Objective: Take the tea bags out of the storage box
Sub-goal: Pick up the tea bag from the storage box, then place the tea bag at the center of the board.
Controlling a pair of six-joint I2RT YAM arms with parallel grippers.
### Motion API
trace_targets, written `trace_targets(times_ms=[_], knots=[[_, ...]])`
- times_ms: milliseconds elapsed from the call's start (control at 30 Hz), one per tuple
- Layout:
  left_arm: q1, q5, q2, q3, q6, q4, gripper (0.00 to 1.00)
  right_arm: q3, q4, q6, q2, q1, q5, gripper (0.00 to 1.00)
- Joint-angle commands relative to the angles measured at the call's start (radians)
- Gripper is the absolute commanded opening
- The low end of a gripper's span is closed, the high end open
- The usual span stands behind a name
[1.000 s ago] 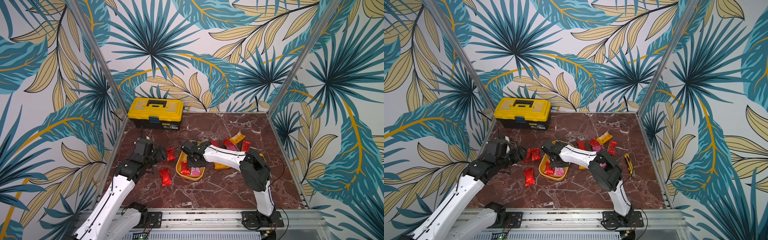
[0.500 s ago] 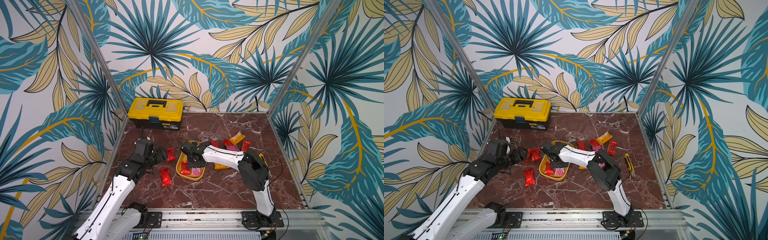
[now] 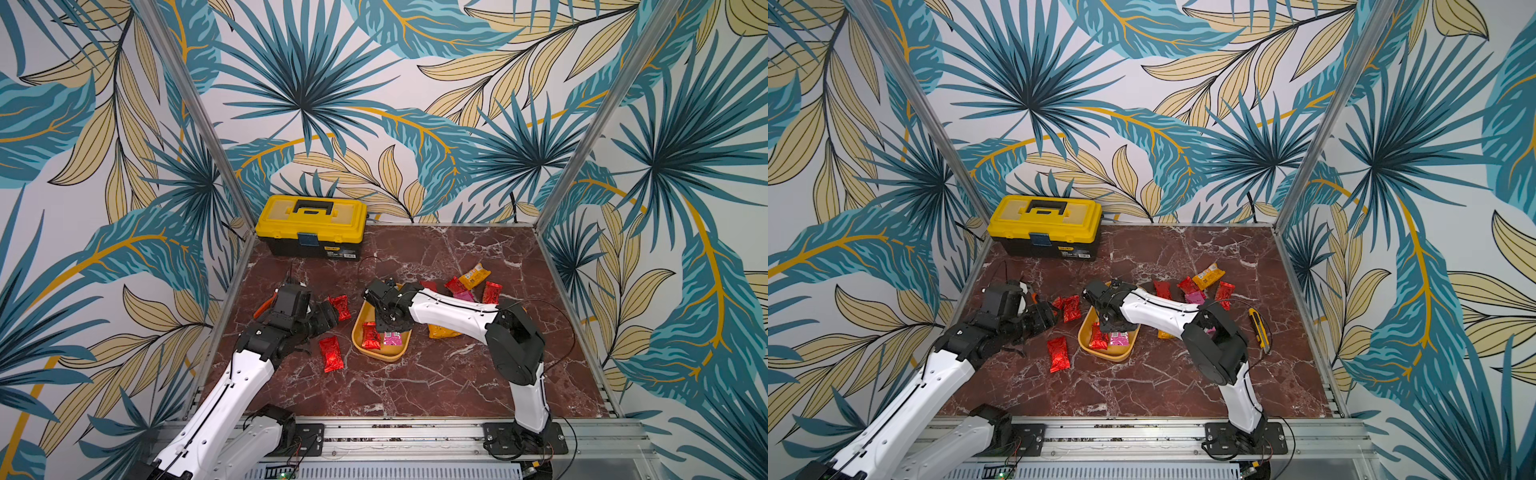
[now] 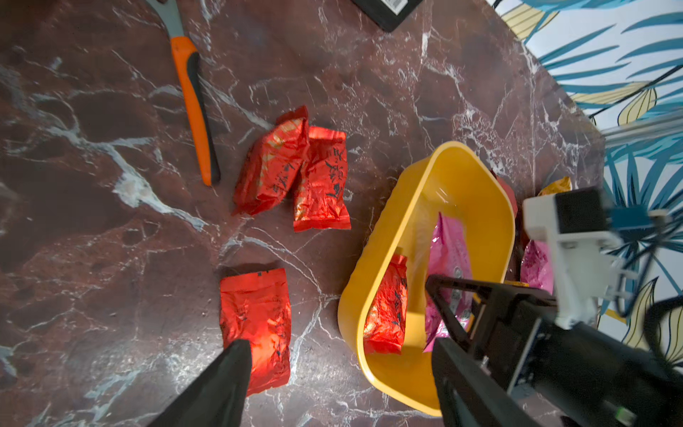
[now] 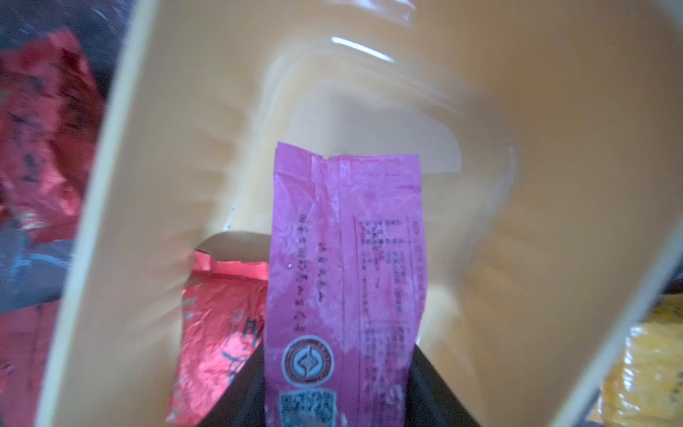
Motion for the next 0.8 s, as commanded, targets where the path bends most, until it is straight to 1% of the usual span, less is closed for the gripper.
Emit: trace_targets(times_ms=[0,133,267,367,533,633,767], knots=[[-0.044,-0.01,0.016,-0.013,-0.022,0.041,0.82,0.017,-0.018,-0.024,-0.086,0.003,0.036,0.53],[-0.089,-0.019,0.038,-0.011,-0.042,0.062,0.81,-0.006,-0.022,-0.053,-0.178,-0.006,0.069,0.53],[-0.149,-0.038,0.07,0.007,-0.058,0.08,0.81,-0.072,-0.03,-0.071,-0.292,-0.05,0.083,0.53],[-0.205,-0.061,0.114,0.032,-0.065,0.09,0.81,-0.144,-0.039,-0.088,-0.389,-0.105,0.088,0.53],[-0.286,-0.095,0.202,0.076,-0.06,0.1,0.8,-0.259,-0.053,-0.145,-0.509,-0.252,0.079,0.53],[-0.326,-0.121,0.253,0.111,-0.044,0.093,0.8,-0.279,-0.056,-0.206,-0.512,-0.352,0.066,0.53],[-0.37,-0.13,0.317,0.164,-0.009,0.061,0.8,-0.203,-0.067,-0.292,-0.412,-0.443,0.063,0.52]])
